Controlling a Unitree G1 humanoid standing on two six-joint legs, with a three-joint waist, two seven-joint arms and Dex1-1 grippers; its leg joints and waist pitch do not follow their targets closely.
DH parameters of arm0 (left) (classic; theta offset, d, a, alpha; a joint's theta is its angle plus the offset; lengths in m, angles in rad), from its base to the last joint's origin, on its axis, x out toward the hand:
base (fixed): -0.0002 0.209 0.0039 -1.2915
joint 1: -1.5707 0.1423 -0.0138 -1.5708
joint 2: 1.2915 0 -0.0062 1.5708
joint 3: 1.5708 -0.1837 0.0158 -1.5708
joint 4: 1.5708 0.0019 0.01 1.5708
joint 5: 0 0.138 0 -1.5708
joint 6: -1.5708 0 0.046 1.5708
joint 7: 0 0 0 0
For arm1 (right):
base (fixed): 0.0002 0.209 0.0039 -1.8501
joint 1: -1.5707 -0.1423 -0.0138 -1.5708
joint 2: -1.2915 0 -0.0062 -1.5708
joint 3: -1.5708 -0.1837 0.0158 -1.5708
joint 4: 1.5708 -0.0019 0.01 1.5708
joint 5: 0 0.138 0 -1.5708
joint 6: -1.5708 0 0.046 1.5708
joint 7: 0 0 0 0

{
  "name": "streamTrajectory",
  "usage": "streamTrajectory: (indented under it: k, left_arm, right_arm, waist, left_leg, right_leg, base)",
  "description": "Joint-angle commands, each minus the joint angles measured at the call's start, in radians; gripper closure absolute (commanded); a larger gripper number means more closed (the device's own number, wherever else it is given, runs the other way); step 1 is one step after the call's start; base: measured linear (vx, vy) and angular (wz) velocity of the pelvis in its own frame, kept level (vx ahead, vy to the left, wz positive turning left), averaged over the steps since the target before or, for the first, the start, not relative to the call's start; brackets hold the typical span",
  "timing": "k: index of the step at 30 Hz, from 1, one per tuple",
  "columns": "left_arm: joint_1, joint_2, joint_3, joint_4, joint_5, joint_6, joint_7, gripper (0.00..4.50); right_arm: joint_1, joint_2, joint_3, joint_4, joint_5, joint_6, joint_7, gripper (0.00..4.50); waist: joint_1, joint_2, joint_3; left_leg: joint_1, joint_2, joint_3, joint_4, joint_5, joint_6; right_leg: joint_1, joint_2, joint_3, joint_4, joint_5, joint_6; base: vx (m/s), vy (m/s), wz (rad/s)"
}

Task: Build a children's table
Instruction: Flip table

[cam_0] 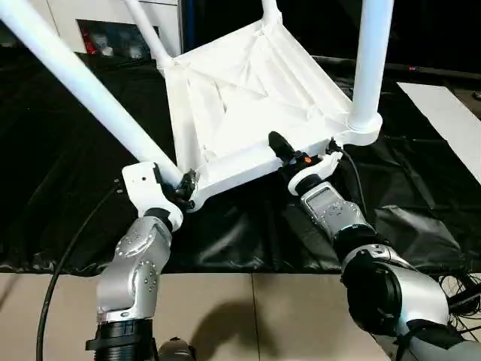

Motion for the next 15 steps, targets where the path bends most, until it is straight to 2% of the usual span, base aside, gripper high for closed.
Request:
streamTrajectory:
  k: [1, 2, 3, 5, 9, 12, 14, 15]
  left_arm:
    - [0.011, 0.023, -0.061, -0.025, -0.015, -0.006, -0.073, 1.46]
    - [0.016, 0.034, -0.066, -0.028, -0.010, -0.008, -0.083, 1.46]
    - [0.025, 0.050, -0.071, -0.034, -0.007, -0.010, -0.101, 1.26]
    - [0.049, 0.087, -0.079, -0.049, -0.007, -0.005, -0.141, 1.19]
    - [0.127, 0.195, -0.101, -0.107, 0.003, 0.020, -0.238, 0.95]
    - [0.168, 0.250, -0.134, -0.174, 0.001, 0.018, -0.306, 0.77]
    - [0.172, 0.265, -0.151, -0.209, -0.008, 0.012, -0.325, 0.75]
    - [0.171, 0.277, -0.169, -0.226, -0.001, 0.004, -0.337, 0.75]
  right_arm:
    - [-0.055, -0.026, -0.002, -0.040, -0.017, -0.050, 0.003, 2.46]
    - [-0.056, -0.029, -0.001, -0.043, -0.023, -0.056, 0.002, 2.46]
    - [-0.057, -0.034, 0.008, -0.053, -0.036, -0.074, 0.005, 2.51]
    - [-0.060, -0.043, 0.009, -0.079, -0.039, -0.093, 0.007, 2.51]
    - [-0.077, -0.078, -0.038, -0.137, -0.008, -0.138, -0.055, 2.52]
    - [-0.069, -0.108, -0.029, -0.178, -0.036, -0.181, -0.086, 2.52]
    - [-0.062, -0.122, -0.030, -0.205, -0.046, -0.192, -0.103, 2.52]
    - [-0.057, -0.131, -0.031, -0.223, -0.054, -0.202, -0.116, 2.52]
  waist:
    - [0.001, 0.005, -0.083]
    - [-0.001, 0.005, -0.085]
    - [-0.001, 0.005, -0.086]
    - [-0.004, 0.007, -0.083]
    - [-0.006, 0.010, -0.083]
    - [0.000, 0.015, -0.080]
    - [0.007, 0.017, -0.080]
    - [0.007, 0.012, -0.079]
  left_leg:
    - [0.035, 0.035, -0.001, -0.061, -0.095, 0.027]
    - [0.033, 0.034, -0.002, -0.060, -0.083, 0.031]
    - [0.032, 0.034, -0.002, -0.059, -0.077, 0.033]
    - [0.033, 0.034, -0.001, -0.059, -0.083, 0.036]
    - [0.038, 0.036, -0.001, -0.061, -0.095, 0.029]
    - [0.046, 0.036, 0.003, -0.062, -0.123, 0.016]
    - [0.047, 0.039, 0.009, -0.063, -0.151, -0.006]
    - [0.044, 0.039, 0.010, -0.065, -0.161, -0.017]
  right_leg:
    - [0.040, -0.043, 0.022, -0.048, 0.036, -0.247]
    - [0.042, -0.042, 0.021, -0.046, 0.049, -0.244]
    - [0.042, -0.042, 0.021, -0.044, 0.058, -0.244]
    - [0.039, -0.041, 0.022, -0.045, 0.051, -0.246]
    - [0.036, -0.039, 0.021, -0.044, 0.030, -0.243]
    - [0.029, -0.033, 0.021, -0.047, 0.012, -0.233]
    - [0.027, -0.033, 0.021, -0.047, -0.006, -0.222]
    - [0.028, -0.034, 0.021, -0.047, -0.019, -0.212]
  base:
    - [0.000, 0.000, 0.00]
    - [0.000, 0.000, 0.00]
    - [0.000, 0.000, 0.00]
    - [0.000, 0.000, 0.00]
    - [0.000, 0.000, 0.00]
    - [0.000, 0.000, 0.00]
    - [0.000, 0.000, 0.00]
    - [0.000, 0.000, 0.00]
